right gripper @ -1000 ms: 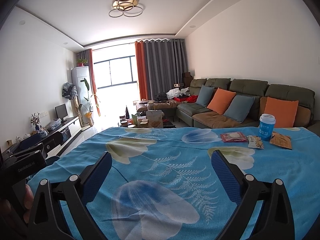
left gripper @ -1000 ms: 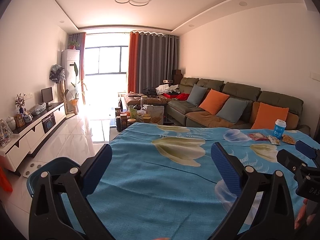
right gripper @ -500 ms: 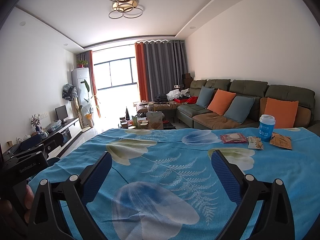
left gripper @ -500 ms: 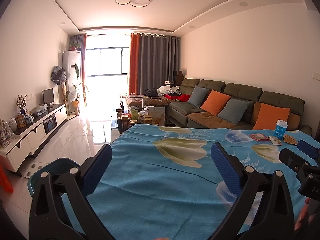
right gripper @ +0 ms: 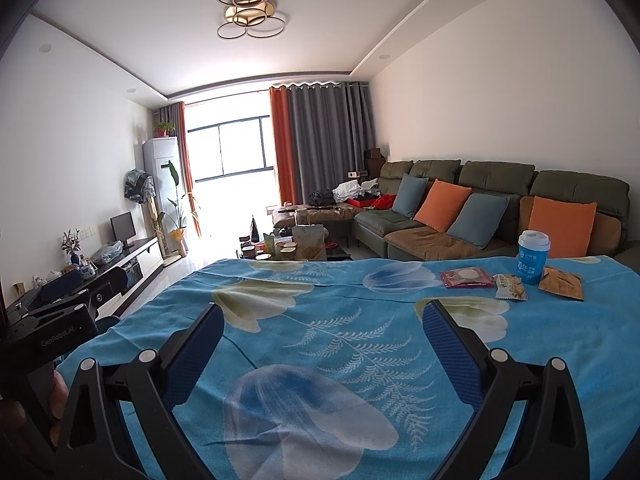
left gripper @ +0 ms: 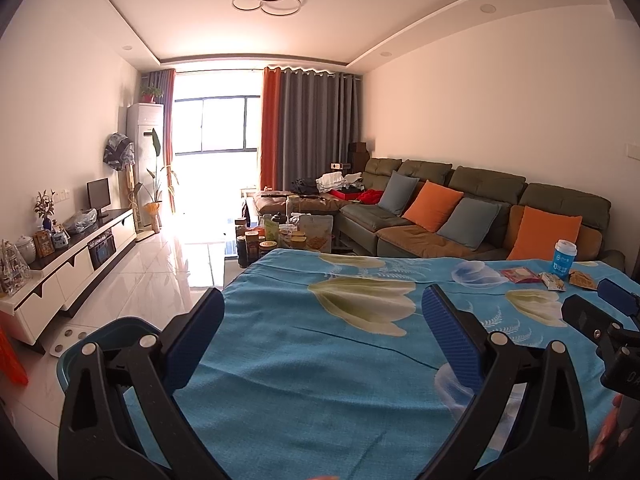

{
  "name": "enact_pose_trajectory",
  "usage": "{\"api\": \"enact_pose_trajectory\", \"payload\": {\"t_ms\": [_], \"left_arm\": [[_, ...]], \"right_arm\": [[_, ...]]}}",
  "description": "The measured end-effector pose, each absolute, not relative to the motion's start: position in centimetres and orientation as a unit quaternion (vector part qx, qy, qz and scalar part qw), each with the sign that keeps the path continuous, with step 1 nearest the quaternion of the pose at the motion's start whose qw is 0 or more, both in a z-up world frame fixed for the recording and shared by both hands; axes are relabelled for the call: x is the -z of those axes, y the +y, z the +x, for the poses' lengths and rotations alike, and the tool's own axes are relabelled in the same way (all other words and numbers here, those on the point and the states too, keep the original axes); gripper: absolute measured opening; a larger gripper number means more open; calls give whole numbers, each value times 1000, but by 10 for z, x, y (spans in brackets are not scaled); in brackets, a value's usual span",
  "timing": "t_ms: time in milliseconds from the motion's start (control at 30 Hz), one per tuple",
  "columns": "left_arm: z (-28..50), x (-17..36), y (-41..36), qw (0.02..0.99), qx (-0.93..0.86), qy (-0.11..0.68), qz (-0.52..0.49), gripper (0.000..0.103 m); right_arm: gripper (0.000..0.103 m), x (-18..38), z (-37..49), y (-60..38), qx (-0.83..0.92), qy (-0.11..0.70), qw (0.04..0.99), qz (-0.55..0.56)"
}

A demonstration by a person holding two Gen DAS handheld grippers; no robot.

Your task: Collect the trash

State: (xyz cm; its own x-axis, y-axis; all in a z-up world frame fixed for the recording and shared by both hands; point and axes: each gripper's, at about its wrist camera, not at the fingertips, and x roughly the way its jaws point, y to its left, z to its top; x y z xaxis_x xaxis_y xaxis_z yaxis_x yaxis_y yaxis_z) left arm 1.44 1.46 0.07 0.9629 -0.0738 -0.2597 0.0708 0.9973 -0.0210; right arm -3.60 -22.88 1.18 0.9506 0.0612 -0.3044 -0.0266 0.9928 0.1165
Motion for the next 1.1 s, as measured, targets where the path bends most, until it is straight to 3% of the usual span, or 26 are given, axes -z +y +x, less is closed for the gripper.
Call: {"api": "enact_pose_trajectory", "payload": {"t_ms": [1100], "left_arm": [[16,0,14,991,35,129,-5,97]], "right_arm": [[96,-13,-36,-228,-23,154,986,55]]}}
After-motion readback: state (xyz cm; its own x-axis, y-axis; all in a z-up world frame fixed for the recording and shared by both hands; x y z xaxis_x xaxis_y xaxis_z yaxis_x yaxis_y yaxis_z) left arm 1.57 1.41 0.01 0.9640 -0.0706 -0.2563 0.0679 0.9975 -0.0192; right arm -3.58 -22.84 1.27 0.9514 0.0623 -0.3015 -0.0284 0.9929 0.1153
